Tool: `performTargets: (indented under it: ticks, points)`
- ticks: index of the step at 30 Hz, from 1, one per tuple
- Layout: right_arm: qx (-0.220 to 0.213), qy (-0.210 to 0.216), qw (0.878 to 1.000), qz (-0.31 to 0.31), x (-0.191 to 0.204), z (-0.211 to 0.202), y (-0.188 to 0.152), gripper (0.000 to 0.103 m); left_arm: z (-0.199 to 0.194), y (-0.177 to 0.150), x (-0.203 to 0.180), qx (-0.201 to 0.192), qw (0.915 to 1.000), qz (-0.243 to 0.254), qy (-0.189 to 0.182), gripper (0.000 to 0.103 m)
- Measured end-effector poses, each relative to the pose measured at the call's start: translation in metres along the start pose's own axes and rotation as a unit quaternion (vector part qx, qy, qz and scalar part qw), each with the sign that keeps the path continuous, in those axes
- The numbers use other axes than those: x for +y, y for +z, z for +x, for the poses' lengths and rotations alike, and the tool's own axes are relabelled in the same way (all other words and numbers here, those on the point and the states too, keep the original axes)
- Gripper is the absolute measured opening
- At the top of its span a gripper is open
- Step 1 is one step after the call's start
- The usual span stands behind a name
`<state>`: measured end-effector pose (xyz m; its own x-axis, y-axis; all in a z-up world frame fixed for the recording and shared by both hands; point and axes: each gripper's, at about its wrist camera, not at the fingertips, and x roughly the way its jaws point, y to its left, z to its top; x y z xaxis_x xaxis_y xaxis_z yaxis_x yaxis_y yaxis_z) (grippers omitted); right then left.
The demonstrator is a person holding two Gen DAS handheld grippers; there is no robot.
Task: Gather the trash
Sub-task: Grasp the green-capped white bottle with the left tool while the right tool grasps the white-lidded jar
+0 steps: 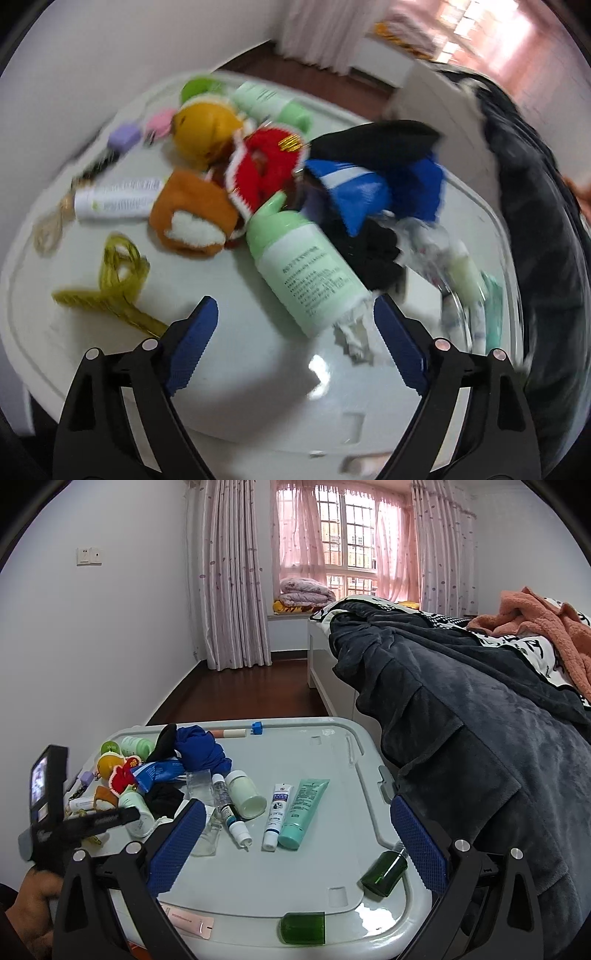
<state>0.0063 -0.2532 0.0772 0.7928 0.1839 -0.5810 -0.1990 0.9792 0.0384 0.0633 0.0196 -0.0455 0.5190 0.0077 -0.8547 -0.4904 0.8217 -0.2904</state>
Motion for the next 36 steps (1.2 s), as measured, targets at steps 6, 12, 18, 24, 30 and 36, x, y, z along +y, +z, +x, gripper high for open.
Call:
performTargets:
  ticks: [6,12,18,24,30,36]
  points:
    - [-0.005,0.002,1.000,-0.006,0.000,-0.003,0.001,0.099,0.027,0.008,-0.015,-0.011,0.9987,-0.030,0.040,0.070]
    - [-0.004,0.008,1.000,0.002,-0.006,-0.003,0.003,0.099,0.016,0.001,-0.009,-0.003,0.9998,-0.004,0.018,0.056]
    - [0.014,0.010,1.000,0.023,-0.013,0.013,0.004,0.099,-0.035,-0.020,0.009,-0.024,0.9969,0.073,0.015,0.054]
    - [0.051,0.004,0.998,-0.044,0.027,0.074,0.031,0.099,-0.062,-0.040,0.017,-0.056,0.9887,0.139,-0.007,0.052]
    - [0.136,0.032,0.974,-0.177,0.093,0.175,0.028,0.081,-0.064,-0.049,0.013,-0.057,0.9848,0.160,-0.037,0.052]
    - [0.233,0.055,0.956,-0.169,0.095,0.236,0.014,0.043,-0.059,-0.053,0.014,-0.051,0.9830,0.172,-0.042,0.052]
